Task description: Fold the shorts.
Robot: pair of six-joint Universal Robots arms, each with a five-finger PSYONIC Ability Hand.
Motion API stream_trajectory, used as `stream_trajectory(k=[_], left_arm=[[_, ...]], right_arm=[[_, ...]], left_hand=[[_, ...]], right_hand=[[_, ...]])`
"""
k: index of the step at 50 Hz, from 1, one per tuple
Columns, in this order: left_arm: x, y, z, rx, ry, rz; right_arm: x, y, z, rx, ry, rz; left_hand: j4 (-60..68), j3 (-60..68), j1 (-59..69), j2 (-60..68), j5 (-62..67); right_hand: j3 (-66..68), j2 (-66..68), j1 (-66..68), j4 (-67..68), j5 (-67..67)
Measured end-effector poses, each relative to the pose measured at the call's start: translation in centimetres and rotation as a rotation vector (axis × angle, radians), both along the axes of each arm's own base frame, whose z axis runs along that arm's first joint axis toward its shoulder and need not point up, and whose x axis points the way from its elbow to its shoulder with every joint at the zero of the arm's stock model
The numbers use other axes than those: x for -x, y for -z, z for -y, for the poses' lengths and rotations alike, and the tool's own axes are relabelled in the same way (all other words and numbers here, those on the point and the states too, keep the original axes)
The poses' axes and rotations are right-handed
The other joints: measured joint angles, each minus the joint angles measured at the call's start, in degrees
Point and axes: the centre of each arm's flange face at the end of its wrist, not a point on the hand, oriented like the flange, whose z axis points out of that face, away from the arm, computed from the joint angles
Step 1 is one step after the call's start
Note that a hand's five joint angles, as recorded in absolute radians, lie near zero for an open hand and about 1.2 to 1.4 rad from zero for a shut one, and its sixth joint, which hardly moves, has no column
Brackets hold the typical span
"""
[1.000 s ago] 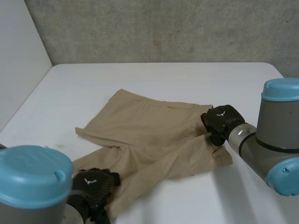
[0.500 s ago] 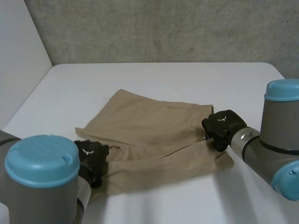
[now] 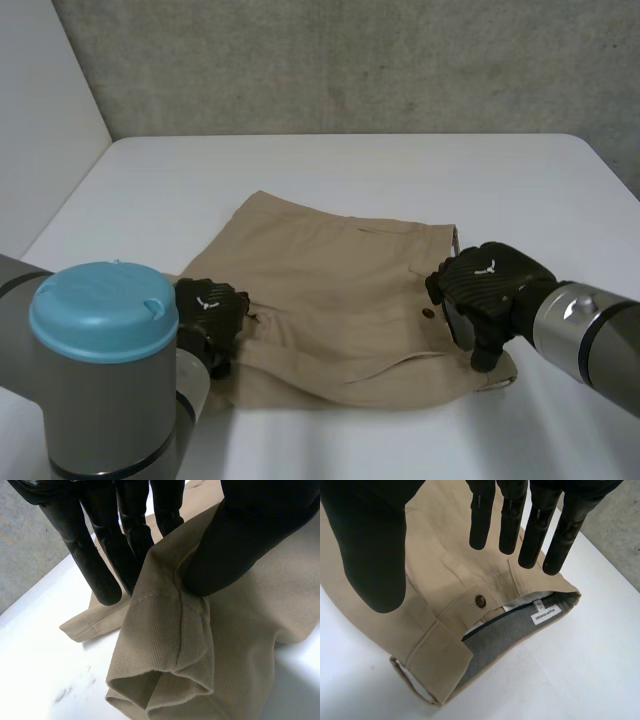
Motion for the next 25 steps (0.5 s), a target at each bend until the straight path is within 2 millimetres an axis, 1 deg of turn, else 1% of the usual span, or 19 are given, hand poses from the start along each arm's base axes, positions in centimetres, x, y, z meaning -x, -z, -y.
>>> stream_trajectory(k=[6,11,12,13,14,15,17,18,21,25], left_arm=[[0.2,0.2,0.3,-0.001,-0.001,0.001],[0.3,0.1,0.5,0.001,-0.002,0.000],[0.3,0.1,0.5,0.001,-0.002,-0.001],[0.3,0.1,0.5,0.002,-0.003,-0.001],[0.3,0.1,0.5,0.002,-0.003,-0.002],[0.3,0.1,0.5,0.002,-0.003,-0.002],[0.3,0.0,0.4,0.003,-0.002,-0.003],[0.3,0.0,0.4,0.004,-0.002,-0.003],[0.2,-0.1,0.2,0.003,0.001,0.000],[-0.1,-0.5,-0.3,0.004,0.015,0.021]], right_arm=[[0.1,1.2,-0.5,0.014,-0.001,0.003],[0.0,3.2,-0.5,-0.008,-0.001,-0.006],[0.0,3.8,-0.5,-0.020,0.000,-0.011],[0.0,4.2,-0.4,-0.028,0.000,-0.015],[-0.1,4.6,-0.3,-0.038,0.000,-0.019],[-0.1,4.8,-0.2,-0.041,0.000,-0.020],[-0.1,5.4,0.0,-0.051,0.003,-0.024],[-0.1,5.6,0.2,-0.053,0.004,-0.025],[-0.1,5.5,0.4,-0.045,0.008,-0.023],[0.3,4.1,-0.1,0.000,0.005,-0.020]], left_hand=[[0.00,0.00,0.00,0.01,0.00],[0.01,0.00,0.00,0.02,0.00],[0.00,0.00,0.00,0.02,0.00],[0.00,0.00,0.00,0.02,0.00],[0.00,0.00,0.00,0.02,0.00],[0.01,0.00,0.00,0.02,0.00],[0.00,0.00,0.00,0.02,0.00],[0.01,0.00,0.00,0.02,0.00],[0.00,0.00,0.00,0.02,0.00],[0.01,0.00,0.00,0.02,0.00]], right_hand=[[-0.01,0.00,0.00,0.00,0.00],[0.00,0.00,0.00,0.11,0.21],[4.05,3.59,3.10,3.56,3.56],[11.18,11.73,10.68,11.42,11.00],[21.63,22.70,21.01,21.85,20.94],[26.50,26.34,24.05,25.45,24.44],[26.50,26.34,24.05,25.45,24.44],[40.36,39.63,32.64,41.10,39.62],[41.40,39.87,32.64,42.42,40.28],[41.47,39.87,32.64,42.54,40.29]])
